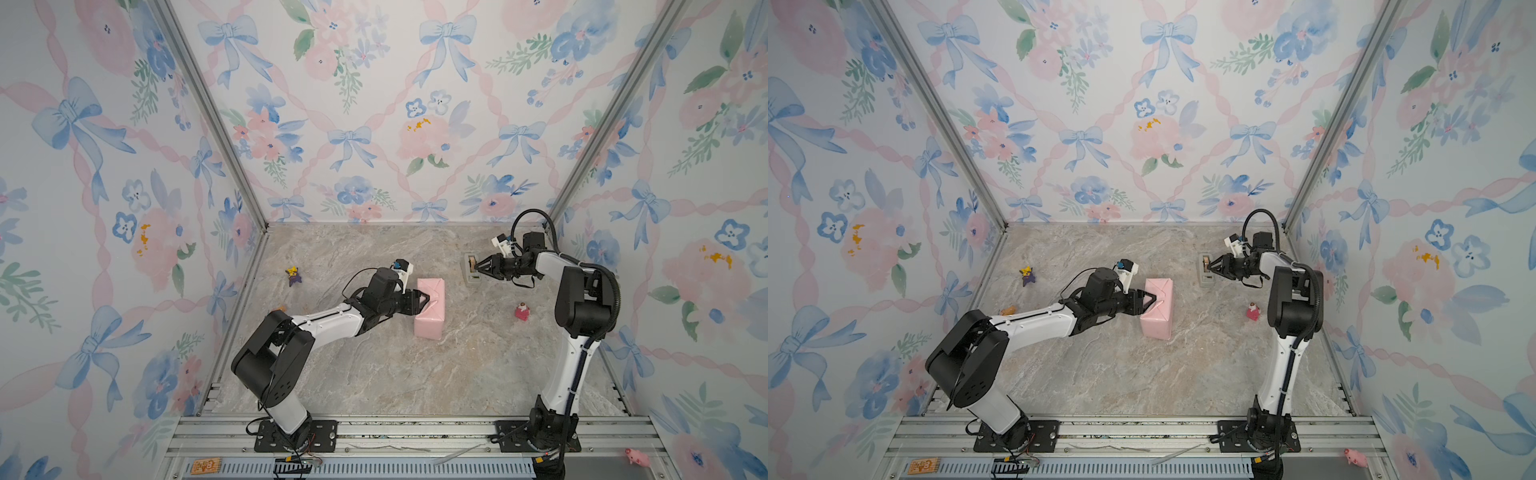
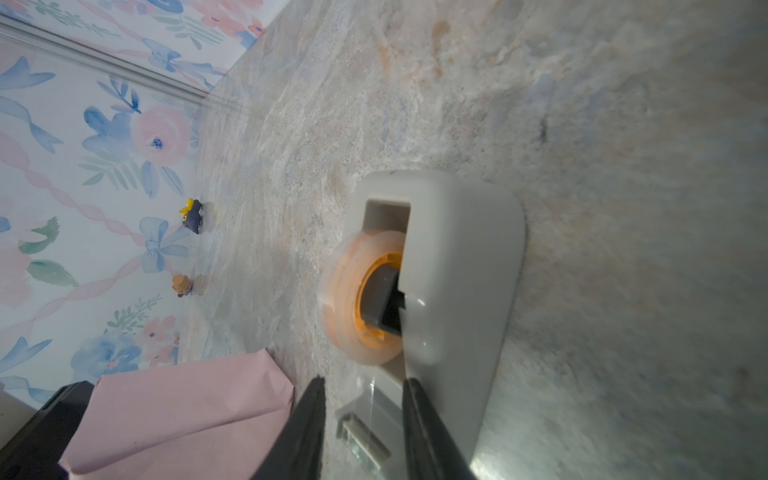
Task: Wrap a gift box in wrapping paper
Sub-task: Tear off the tape with the cutter.
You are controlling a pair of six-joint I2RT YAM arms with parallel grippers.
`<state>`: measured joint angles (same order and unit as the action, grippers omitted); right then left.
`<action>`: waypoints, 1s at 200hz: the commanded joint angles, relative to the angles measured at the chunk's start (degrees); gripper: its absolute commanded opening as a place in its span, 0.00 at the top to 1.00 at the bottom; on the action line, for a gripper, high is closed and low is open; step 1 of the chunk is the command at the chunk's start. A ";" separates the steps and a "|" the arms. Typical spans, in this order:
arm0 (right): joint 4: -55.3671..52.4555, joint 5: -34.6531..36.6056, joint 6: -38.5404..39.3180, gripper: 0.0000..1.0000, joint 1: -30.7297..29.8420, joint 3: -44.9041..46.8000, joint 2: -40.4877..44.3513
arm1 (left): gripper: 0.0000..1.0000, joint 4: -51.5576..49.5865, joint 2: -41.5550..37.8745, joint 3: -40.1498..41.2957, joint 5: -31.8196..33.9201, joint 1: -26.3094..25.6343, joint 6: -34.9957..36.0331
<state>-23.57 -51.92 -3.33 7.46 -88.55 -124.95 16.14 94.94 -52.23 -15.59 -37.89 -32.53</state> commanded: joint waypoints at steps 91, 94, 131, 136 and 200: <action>-13.21 -1.59 7.77 0.69 0.30 -5.38 -5.11 | 0.43 -6.66 2.62 0.29 4.58 0.27 2.45; -13.49 -1.72 7.88 0.70 0.24 -5.48 -5.22 | 0.43 -6.65 2.55 0.28 4.54 0.26 2.47; -16.74 -2.76 9.27 0.71 -0.71 -8.20 -7.73 | 0.43 -6.52 2.62 0.29 4.36 0.27 2.46; -16.85 -3.25 9.23 0.71 -0.81 -8.50 -8.00 | 0.43 -6.51 2.63 0.30 4.42 0.27 2.48; -16.34 -6.43 7.71 0.77 -1.13 -10.75 -9.90 | 0.43 -6.22 2.47 0.37 4.61 0.22 2.56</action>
<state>-37.98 -58.11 4.49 7.05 -98.26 -132.46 16.23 95.09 -52.31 -15.29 -37.91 -31.88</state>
